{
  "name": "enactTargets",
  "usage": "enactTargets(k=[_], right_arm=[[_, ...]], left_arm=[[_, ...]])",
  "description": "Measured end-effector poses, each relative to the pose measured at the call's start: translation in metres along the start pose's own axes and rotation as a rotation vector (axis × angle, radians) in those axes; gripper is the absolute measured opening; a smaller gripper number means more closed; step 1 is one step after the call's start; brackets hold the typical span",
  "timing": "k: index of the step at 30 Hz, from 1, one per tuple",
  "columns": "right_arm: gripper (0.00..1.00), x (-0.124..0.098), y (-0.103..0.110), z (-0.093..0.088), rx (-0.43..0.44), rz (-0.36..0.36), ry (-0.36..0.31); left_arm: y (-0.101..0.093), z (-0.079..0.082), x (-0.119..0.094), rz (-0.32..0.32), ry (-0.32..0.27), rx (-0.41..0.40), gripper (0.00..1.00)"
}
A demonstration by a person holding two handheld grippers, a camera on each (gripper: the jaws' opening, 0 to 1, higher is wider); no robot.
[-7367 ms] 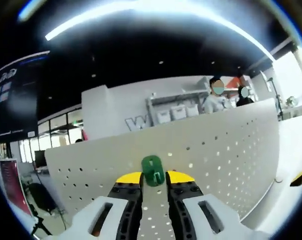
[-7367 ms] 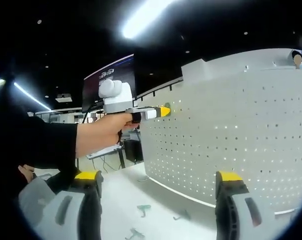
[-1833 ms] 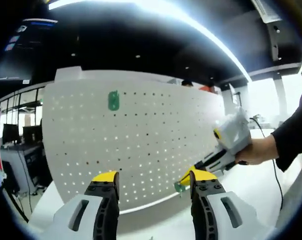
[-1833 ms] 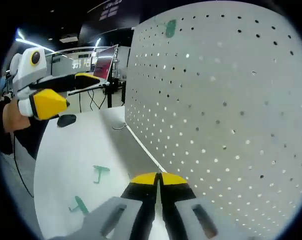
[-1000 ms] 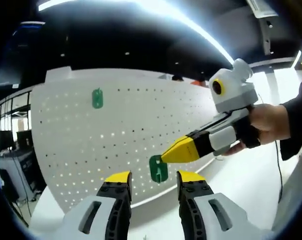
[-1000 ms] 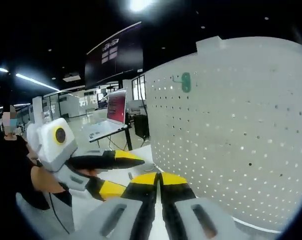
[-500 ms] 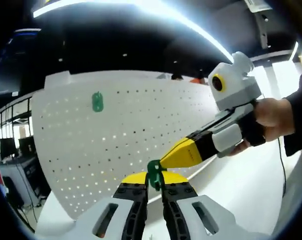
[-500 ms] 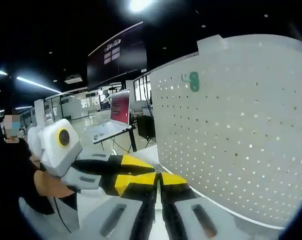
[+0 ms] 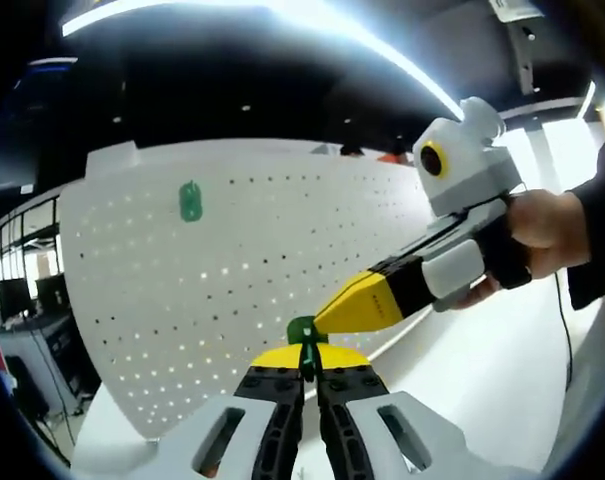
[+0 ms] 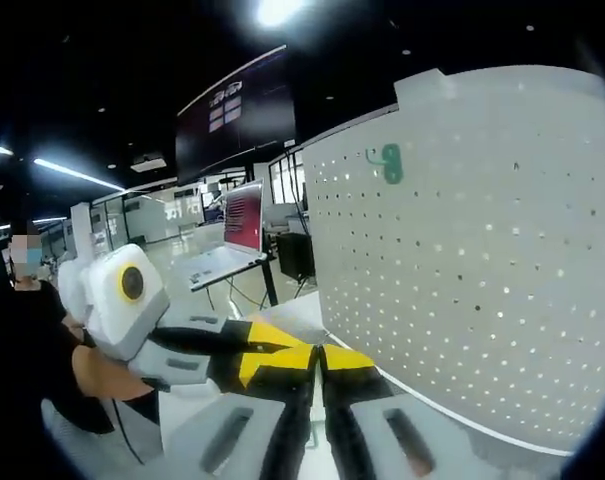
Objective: Insert the hook assembly into the mounting plate slot until the hook locks in place.
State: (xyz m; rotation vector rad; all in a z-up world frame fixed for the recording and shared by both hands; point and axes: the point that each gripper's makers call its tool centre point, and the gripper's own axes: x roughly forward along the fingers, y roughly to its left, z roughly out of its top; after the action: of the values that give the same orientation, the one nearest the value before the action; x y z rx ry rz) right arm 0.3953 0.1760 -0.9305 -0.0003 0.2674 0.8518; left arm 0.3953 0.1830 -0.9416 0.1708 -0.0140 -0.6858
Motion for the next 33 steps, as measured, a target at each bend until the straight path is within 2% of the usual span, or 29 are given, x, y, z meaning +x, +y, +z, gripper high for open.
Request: enactTargets(k=[4,11,17,21,33], right_arm=[[0.00,-0.001,0.000,0.002,0.014,-0.003,-0.010],[0.06,-0.010,-0.008,0.005,-0.003,-0.043,-0.029],[0.17,-0.022,-0.017,0.006,-0.003,-0.073,-0.051],[0.20,-0.031,-0.023,0.006,0.024,-0.087,-0.064],[0.33,-0.053,-0.032,0.001,0.019,-0.113,-0.087]], left_arm=[[0.001,0.000,0.000,0.003,-0.004,-0.013,0.03],[0.006,0.000,-0.002,0.022,-0.006,-0.029,0.03],[0.009,0.000,-0.003,0.032,-0.007,-0.039,0.03],[0.012,0.001,-0.005,0.039,-0.013,-0.055,0.03],[0.018,0.000,-0.006,0.055,-0.017,-0.075,0.03]])
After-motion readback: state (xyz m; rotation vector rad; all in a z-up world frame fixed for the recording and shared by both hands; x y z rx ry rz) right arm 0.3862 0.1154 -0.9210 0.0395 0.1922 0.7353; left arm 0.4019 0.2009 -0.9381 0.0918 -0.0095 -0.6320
